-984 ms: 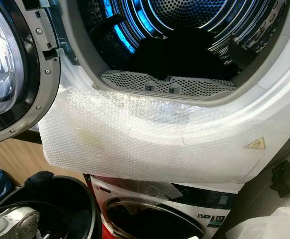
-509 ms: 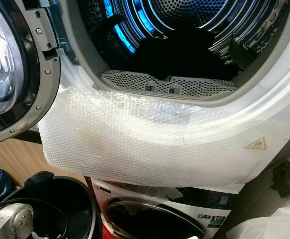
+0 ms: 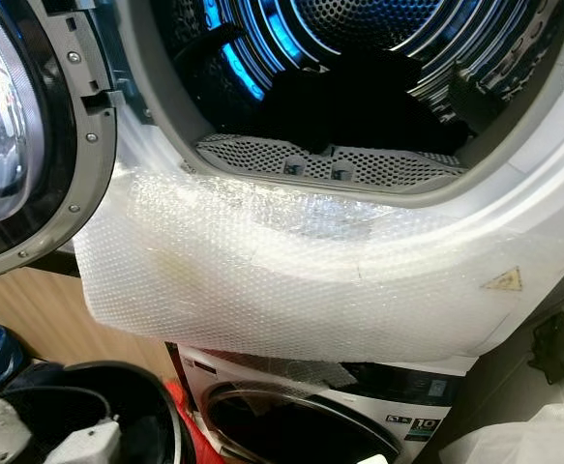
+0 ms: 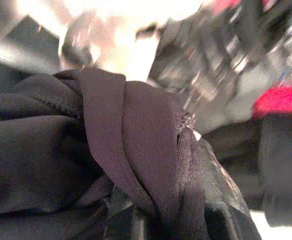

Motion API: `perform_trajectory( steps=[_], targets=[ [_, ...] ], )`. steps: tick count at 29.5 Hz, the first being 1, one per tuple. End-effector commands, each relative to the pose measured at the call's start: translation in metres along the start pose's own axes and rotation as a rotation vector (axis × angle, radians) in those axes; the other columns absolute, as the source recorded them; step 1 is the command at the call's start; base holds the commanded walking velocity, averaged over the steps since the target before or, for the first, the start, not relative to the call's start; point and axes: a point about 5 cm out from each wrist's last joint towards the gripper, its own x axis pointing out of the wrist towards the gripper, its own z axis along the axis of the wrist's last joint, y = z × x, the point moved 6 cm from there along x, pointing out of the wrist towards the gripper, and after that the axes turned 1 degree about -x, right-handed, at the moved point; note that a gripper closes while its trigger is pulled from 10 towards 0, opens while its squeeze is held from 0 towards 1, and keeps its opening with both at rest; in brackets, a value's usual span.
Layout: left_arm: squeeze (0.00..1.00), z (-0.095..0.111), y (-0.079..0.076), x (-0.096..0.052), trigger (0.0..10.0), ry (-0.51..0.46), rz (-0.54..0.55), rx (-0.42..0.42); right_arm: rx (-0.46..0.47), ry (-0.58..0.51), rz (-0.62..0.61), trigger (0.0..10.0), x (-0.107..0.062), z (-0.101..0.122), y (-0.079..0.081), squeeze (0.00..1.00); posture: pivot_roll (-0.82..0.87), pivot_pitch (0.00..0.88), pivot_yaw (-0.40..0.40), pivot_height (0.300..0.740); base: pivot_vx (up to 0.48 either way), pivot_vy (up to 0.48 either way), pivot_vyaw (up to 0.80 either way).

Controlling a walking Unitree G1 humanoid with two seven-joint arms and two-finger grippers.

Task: Clothes washing

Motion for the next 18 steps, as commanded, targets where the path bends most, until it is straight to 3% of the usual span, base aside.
perform_trajectory(
  steps=[1, 7, 9, 11, 12, 14, 16, 18],
  targets=[
    [0.00, 0.012, -0.014, -0.011, 0.0, -0.071, 0.002, -0.002, 0.018, 0.011, 0.004, 10.0, 0.000, -0.003, 0.000, 0.00, 0.22, 0.000, 0.042, 0.740, 0.000, 0.000, 0.00],
    [0.00, -0.005, -0.037, -0.009, 0.0, -0.053, 0.041, -0.053, 0.001, 0.014, 0.023, 10.0, 0.000, -0.003, 0.004, 0.00, 0.25, 0.000, 0.028, 0.740, 0.000, 0.000, 0.00],
    [0.00, 0.002, -0.040, -0.016, 0.0, -0.104, 0.117, -0.048, -0.006, 0.011, 0.030, 10.0, 0.000, -0.001, 0.005, 0.00, 0.27, 0.000, 0.017, 0.740, 0.000, 0.000, 0.00],
    [0.00, 0.018, -0.039, -0.027, 0.0, -0.188, 0.178, -0.020, -0.014, 0.007, 0.034, 10.0, 0.000, 0.000, 0.005, 0.00, 0.28, 0.000, 0.007, 0.740, 0.000, 0.000, 0.00],
    [0.00, 0.036, -0.039, -0.039, 0.0, -0.282, 0.215, 0.020, -0.024, 0.005, 0.038, 10.0, 0.000, 0.001, 0.005, 0.00, 0.29, 0.000, 0.000, 0.740, 0.000, 0.000, 0.00],
    [0.00, 0.050, -0.041, -0.047, 0.0, -0.346, 0.234, 0.052, -0.030, 0.005, 0.040, 10.0, 0.001, 0.002, 0.005, 0.00, 0.29, 0.000, -0.004, 0.740, 0.000, 0.000, 0.00],
    [0.00, 0.088, -0.052, -0.064, 0.0, -0.486, 0.238, 0.186, -0.042, 0.001, 0.043, 10.0, 0.001, 0.005, 0.003, 0.00, 0.30, 0.000, -0.014, 0.740, 0.000, 0.000, 0.00],
    [0.00, 0.104, -0.060, -0.068, 0.0, -0.535, 0.220, 0.244, -0.042, -0.004, 0.040, 10.0, 0.002, 0.008, 0.002, 0.00, 0.30, 0.000, -0.016, 0.740, 0.000, 0.000, 0.00]
  ],
)
